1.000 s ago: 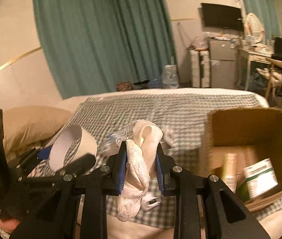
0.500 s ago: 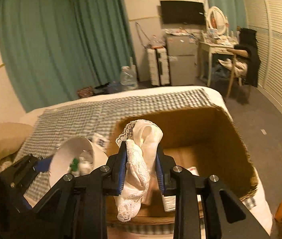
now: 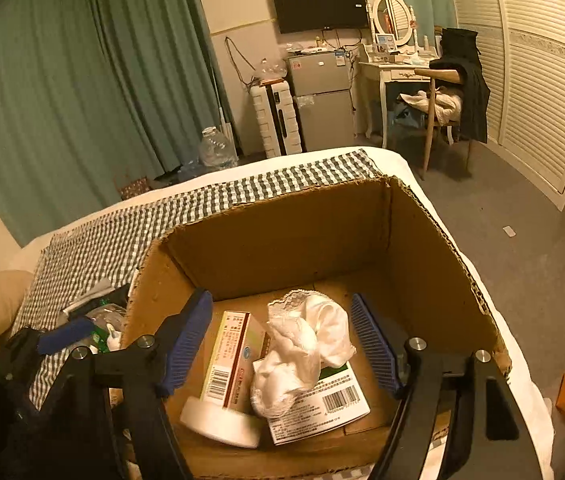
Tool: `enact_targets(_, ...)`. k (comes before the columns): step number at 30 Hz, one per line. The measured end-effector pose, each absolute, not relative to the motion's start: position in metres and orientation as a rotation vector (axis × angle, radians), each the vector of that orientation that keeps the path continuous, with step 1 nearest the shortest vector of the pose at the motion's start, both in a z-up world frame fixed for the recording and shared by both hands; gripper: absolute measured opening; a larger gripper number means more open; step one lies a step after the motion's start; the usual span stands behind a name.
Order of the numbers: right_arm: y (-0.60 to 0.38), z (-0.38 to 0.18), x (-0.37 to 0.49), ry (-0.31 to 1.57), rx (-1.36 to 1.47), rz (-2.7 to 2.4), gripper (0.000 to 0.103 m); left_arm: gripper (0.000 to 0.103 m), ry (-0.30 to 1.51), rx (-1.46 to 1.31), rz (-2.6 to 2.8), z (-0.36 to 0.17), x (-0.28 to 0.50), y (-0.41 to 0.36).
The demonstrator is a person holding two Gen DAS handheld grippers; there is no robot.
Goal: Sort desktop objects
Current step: 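Carry the tape roll and cloth into the cardboard box and release, then move both tools back over the remaining items on the bed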
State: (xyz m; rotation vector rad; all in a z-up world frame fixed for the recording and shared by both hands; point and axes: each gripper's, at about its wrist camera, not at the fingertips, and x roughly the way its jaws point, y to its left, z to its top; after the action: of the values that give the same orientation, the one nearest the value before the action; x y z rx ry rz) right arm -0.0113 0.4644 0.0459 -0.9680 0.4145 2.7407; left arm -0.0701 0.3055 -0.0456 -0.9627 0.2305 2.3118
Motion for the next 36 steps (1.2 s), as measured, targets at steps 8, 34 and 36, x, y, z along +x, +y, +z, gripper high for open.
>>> enact_targets(8, 0.408, 0.071, 0.005, 0.381, -0.938, 2.858, 0.072, 0.103, 0.146, -0.931, 2.549, -0.016, -0.07, 0.195)
enact_targets(34, 0.222, -0.044, -0.059, 0.189, -1.475, 2.907, 0.072, 0.103, 0.077, -1.259, 2.603, -0.176, -0.105, 0.072)
enact_targets(36, 0.224, -0.053, -0.066, 0.206, -1.541, 2.866, 0.071, 0.103, 0.091, -1.289, 2.592, -0.186, -0.114, 0.077)
